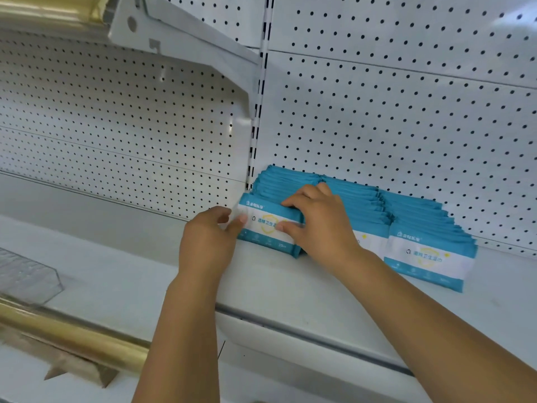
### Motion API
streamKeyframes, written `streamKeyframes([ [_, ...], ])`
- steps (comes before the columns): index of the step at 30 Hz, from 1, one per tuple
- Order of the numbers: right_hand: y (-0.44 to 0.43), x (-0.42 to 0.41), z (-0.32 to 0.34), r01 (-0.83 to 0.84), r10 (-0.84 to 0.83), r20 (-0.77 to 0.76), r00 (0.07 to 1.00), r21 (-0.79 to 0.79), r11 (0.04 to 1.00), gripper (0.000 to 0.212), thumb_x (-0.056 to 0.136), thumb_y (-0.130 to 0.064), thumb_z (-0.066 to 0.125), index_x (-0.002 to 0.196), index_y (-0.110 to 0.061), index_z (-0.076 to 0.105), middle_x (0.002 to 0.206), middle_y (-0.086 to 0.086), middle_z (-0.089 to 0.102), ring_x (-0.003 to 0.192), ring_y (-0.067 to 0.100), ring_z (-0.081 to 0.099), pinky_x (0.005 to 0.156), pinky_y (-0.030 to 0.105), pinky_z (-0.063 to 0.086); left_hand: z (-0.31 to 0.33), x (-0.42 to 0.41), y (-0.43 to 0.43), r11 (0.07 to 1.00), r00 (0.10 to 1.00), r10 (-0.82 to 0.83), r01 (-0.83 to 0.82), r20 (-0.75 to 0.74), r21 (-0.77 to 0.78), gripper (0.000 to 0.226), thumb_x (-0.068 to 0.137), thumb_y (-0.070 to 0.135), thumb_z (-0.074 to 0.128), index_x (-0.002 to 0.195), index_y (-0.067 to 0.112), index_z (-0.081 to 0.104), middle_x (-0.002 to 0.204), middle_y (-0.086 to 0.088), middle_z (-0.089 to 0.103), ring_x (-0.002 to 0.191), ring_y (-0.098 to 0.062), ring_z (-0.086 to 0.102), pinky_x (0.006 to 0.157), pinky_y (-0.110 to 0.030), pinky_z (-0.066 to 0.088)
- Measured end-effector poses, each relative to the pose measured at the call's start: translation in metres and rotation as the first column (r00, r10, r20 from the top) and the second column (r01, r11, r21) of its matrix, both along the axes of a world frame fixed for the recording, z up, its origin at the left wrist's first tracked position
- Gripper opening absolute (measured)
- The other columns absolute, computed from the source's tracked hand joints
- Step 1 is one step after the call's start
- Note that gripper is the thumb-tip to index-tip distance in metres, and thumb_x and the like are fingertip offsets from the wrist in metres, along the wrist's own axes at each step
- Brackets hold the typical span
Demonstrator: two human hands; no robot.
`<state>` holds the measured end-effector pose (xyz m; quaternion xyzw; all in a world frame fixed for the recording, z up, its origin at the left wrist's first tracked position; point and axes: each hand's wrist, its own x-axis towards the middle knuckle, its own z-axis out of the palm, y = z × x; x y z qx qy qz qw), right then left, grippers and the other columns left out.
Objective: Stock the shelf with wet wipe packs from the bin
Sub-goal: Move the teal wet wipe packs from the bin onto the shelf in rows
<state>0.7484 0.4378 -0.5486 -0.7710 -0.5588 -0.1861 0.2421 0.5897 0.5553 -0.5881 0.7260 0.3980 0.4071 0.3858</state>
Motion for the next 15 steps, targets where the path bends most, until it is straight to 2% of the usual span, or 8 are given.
streamKeyframes([
  [3,0.000,0.001,-0.004,0.015,-0.015,0.052,0.999,0.000,1.000,0.047,0.078,-0.044,0.080,0.115,-0.017,0.072,0.106,-0.003,0.062,0.106,0.022,0.049,0.085,0.035,0.033,-0.004,0.001,0.001,0.998,0.994,-0.049,0.053,-0.100,0.034,0.047,0.078,0.035,0.083,0.119,0.019,0.067,0.110,0.005,0.067,0.104,-0.016,0.061,0.094,-0.034,0.049],
  [6,-0.007,0.003,-0.006,-0.001,0.001,0.072,0.997,-0.012,1.000,0.048,0.080,-0.044,0.078,0.118,-0.016,0.070,0.107,-0.001,0.063,0.106,0.023,0.050,0.085,0.032,0.030,-0.004,0.001,-0.001,0.996,0.986,-0.043,0.055,-0.160,0.076,0.049,0.075,0.034,0.085,0.118,0.021,0.068,0.107,0.008,0.066,0.104,-0.018,0.061,0.094,-0.040,0.051],
  [9,-0.017,0.006,-0.006,-0.039,0.043,0.088,0.995,-0.048,0.998,0.054,0.082,-0.045,0.077,0.125,-0.014,0.066,0.115,-0.001,0.064,0.110,0.022,0.052,0.092,0.033,0.036,-0.003,-0.001,-0.001,0.995,0.986,-0.039,0.053,-0.163,0.080,0.049,0.075,0.035,0.085,0.118,0.018,0.066,0.106,0.008,0.063,0.104,-0.018,0.060,0.093,-0.038,0.050],
  [12,-0.033,0.009,-0.002,-0.048,0.055,0.094,0.994,-0.076,0.996,0.057,0.086,-0.044,0.074,0.132,-0.013,0.062,0.125,0.000,0.064,0.118,0.022,0.052,0.099,0.036,0.039,0.000,-0.001,-0.005,0.991,0.982,0.019,0.006,-0.188,0.132,0.055,0.078,0.039,0.082,0.125,0.017,0.062,0.120,0.000,0.064,0.113,-0.021,0.055,0.093,-0.036,0.047],
  [15,-0.051,0.014,0.002,-0.056,0.062,0.082,0.995,-0.073,0.996,0.052,0.088,-0.043,0.072,0.132,-0.017,0.063,0.130,-0.002,0.064,0.122,0.020,0.053,0.102,0.039,0.043,0.005,0.001,-0.015,0.953,0.966,0.126,-0.055,-0.224,0.298,0.065,0.079,0.040,0.080,0.135,0.014,0.057,0.133,-0.007,0.059,0.126,-0.029,0.046,0.097,-0.042,0.041],
])
